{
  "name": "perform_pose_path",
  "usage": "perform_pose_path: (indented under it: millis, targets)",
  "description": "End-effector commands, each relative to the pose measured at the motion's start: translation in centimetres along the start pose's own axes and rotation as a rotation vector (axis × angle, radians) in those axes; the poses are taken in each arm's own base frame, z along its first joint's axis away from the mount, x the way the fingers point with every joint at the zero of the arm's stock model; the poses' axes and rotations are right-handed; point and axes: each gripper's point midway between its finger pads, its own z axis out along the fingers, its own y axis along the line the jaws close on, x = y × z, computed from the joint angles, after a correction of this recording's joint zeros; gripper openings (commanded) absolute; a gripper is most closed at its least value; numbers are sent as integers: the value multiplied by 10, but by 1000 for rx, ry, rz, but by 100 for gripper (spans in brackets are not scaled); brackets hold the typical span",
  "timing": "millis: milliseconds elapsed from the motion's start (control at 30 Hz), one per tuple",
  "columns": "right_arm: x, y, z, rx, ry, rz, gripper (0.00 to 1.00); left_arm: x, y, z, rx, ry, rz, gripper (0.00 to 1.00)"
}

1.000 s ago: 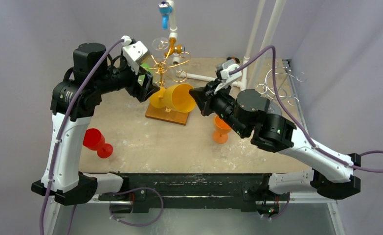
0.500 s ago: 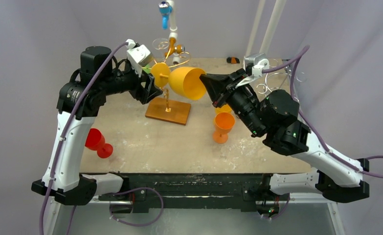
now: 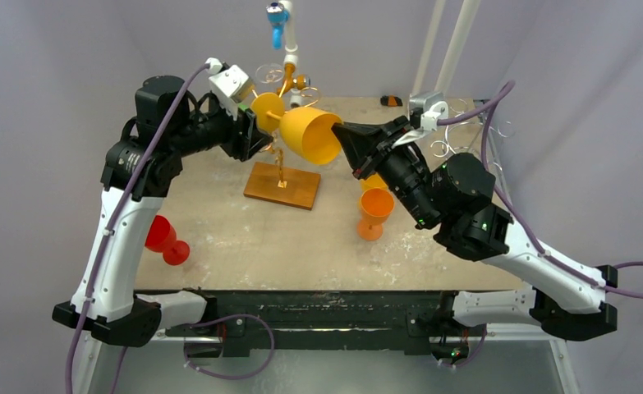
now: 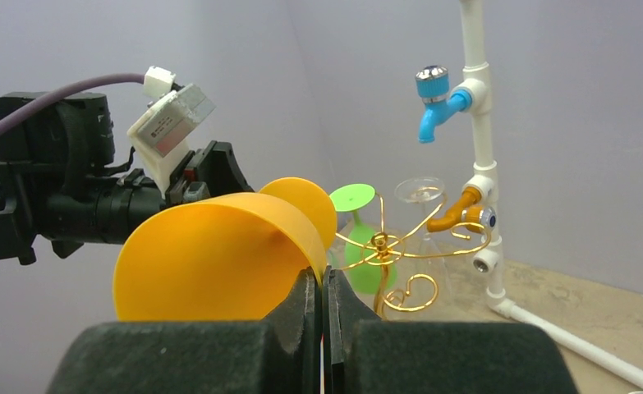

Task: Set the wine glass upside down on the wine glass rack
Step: Turn the wine glass upside down at the wine rack.

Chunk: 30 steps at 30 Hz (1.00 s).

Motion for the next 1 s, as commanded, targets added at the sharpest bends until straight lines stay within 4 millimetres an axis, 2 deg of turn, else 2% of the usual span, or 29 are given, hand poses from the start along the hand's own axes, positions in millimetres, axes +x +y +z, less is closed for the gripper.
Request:
perform_pose_path:
  millis: [0,167,200,300,333,367,400,433,533,567,600,733,867,967]
  targets:
    - [-3,11,-6,-60,-19,60,0,-29,-2,-9,-17,-123,2,51]
    - [4,13,-6,-73,-23,85,0,-32,-19,-14,64,-152,18,52]
    - [5,14,-6,-77,-25,90,0,-31,-21,-14,80,-152,26,46]
    - [9,14,-7,-83,-24,90,0,-31,-22,-12,96,-141,48,4]
    - [10,14,-7,-84,-20,89,0,-30,-21,-11,93,-133,60,0]
    - [12,14,-7,-85,-14,86,4,-30,-19,-11,86,-126,71,0]
    - [14,14,-8,-85,-3,83,10,-30,-17,-11,77,-124,84,0]
    - [16,14,-8,-88,6,82,21,-30,-15,-12,65,-127,106,0]
    - [29,14,-12,-88,90,60,65,-38,-7,-18,18,-168,206,0]
    - [31,15,-14,-98,122,47,90,-41,-5,-20,2,-181,252,0]
    - [29,18,-17,-117,154,31,98,-44,-2,-22,-17,-189,297,0]
    - [39,28,-31,-195,325,-22,99,-52,9,-29,-72,-204,482,0]
    - [44,37,-45,-295,427,-41,99,-57,6,-40,-89,-250,700,0]
    - [41,44,-47,-360,453,-32,99,-60,2,-48,-108,-290,856,0]
